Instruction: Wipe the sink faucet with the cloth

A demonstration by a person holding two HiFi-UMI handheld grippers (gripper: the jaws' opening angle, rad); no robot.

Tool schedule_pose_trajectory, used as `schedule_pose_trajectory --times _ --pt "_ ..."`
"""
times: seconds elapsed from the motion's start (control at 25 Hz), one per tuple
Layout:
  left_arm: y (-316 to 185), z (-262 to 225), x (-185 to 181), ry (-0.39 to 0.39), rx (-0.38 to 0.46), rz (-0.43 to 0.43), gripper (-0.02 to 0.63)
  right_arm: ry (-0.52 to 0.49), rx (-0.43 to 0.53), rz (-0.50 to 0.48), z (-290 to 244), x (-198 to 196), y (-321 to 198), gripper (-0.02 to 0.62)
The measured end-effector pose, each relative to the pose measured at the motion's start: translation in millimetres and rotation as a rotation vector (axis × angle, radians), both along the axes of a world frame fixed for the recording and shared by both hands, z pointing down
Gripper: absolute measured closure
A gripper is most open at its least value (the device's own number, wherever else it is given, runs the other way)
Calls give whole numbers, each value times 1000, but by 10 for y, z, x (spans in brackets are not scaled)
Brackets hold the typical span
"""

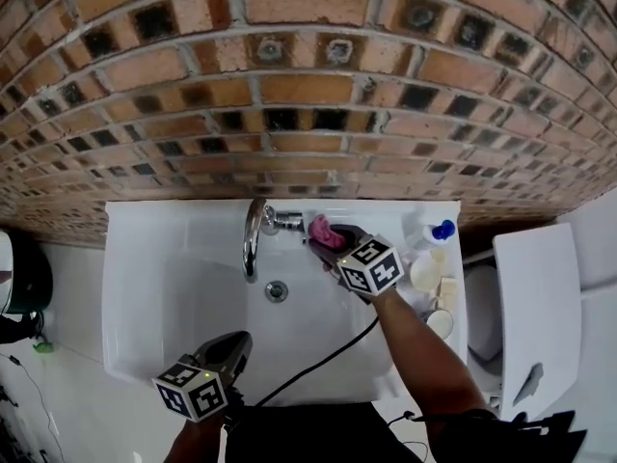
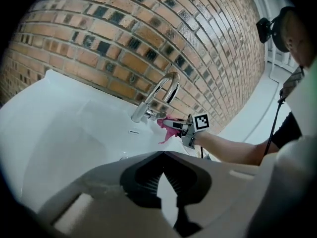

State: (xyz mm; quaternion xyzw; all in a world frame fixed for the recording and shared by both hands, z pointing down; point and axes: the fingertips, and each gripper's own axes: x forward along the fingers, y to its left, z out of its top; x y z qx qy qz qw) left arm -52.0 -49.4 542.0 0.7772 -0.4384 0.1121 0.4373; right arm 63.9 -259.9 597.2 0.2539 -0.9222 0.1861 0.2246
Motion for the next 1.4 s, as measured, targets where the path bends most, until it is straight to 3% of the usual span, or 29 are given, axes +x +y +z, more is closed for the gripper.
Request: schedule_pose_trajectory --times 0.24,0.48,0.84,1.4 --pt "77 -26 41 -32 -28 -50 603 -56 -27 -159 111 -158 -74 463" --pt "84 -56 72 -51 -36 -80 603 -89 -50 -200 148 -185 -139 466" --pt "128 -135 155 -40 -26 -84 603 113 118 -284 40 -208 -55 477" --pt "428 -364 209 -31 45 -95 603 150 261 -321 -431 -191 470 474"
